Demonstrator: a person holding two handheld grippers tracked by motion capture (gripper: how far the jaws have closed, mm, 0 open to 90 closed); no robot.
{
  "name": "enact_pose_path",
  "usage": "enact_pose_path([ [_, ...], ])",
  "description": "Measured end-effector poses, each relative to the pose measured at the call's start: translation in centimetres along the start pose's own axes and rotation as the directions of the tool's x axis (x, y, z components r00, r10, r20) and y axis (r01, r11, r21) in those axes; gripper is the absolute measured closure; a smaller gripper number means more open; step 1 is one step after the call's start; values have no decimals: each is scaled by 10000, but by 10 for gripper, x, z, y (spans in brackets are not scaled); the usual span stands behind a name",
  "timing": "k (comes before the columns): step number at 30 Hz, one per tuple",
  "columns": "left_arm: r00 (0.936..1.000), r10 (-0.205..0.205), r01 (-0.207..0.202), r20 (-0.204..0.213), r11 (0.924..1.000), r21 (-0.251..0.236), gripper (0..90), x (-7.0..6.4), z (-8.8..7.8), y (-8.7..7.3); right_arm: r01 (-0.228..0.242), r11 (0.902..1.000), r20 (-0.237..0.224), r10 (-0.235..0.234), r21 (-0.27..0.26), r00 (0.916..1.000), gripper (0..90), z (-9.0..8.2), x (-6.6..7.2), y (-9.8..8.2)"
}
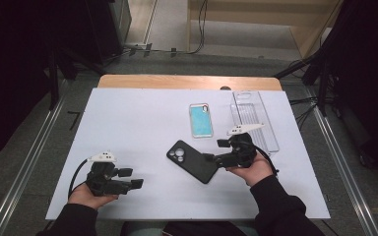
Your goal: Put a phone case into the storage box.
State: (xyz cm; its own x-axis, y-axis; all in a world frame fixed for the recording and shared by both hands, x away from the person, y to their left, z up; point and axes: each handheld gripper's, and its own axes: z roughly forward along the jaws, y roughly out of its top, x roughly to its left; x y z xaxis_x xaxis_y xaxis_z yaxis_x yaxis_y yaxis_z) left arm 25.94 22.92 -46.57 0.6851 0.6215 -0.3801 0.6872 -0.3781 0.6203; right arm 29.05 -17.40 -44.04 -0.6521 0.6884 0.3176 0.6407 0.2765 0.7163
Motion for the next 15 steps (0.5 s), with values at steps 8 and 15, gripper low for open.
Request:
enact_pose_path([
  [8,10000,-37,37,10,10000,36,295,1,0,0,-141,9999,110,141,-31,9998,209,17,-7,23],
  [15,10000,-62,62,18,10000,1,295,1,-1,-1,-156,9998,375,152,107,9992,222,35,-12,42],
])
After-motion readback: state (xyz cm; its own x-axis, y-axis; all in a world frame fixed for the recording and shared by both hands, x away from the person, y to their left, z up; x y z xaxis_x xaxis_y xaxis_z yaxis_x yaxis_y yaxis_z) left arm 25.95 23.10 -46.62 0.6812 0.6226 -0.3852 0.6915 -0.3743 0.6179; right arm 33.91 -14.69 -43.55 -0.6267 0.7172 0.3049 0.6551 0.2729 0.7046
